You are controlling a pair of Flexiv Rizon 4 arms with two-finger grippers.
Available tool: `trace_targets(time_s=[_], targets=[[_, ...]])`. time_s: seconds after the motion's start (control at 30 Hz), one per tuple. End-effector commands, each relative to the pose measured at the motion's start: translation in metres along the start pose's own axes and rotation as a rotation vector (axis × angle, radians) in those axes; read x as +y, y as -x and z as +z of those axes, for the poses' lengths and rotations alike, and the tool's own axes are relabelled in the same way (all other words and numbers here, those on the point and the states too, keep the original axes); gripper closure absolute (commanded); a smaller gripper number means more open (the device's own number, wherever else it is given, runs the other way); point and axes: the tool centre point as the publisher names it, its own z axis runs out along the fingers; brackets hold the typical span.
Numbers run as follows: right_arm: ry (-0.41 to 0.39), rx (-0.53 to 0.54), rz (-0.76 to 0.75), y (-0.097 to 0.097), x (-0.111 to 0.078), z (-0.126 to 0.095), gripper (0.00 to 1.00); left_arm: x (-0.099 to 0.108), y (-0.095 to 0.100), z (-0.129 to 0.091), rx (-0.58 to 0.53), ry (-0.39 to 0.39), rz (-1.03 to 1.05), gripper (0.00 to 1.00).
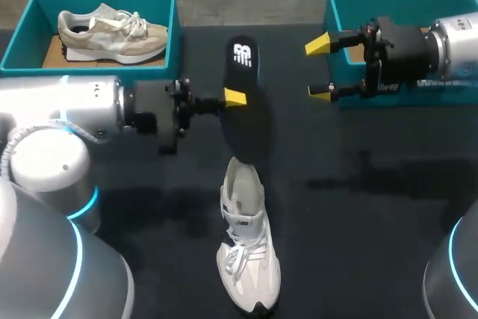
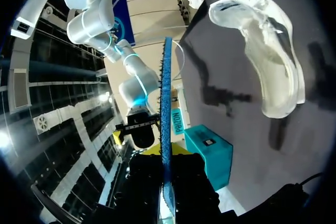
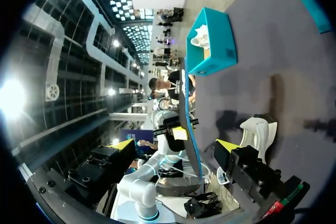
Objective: Take the shoe out of the shoebox, open the shoe tongue, remove and reinsert the insole, then place the shoe into the shoebox
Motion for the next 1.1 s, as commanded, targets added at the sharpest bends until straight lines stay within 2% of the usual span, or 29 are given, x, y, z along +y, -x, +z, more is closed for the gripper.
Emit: trace_targets(time_s=[0.03,0.57,0.77,0.97,1.1], targets=[[-0.002,-0.005,0.002,0.0,0.0,0.0,0.0,0.002,0.003,-0.01,0.006,-0.018,0.001,1.0],[-0.002,-0.003,0.002,0.0,-0.001,0.001,0.0,0.002,0.003,-0.011,0.01,-0.02,-0.005,1.0],[0.024,0.016,0.021,0.009,-0.015,0.0,0.0,0.003,0.001,-0.021,0.027,-0.009,-0.045,1.0],[0.045,0.021,0.038,0.014,-0.026,-0.001,0.0,0.011,-0.001,-0.031,0.033,-0.045,-0.179,1.0],[0.055,0.016,0.047,0.016,-0.029,-0.001,0.0,0.015,0.002,-0.04,0.069,-0.093,-0.357,1.0]])
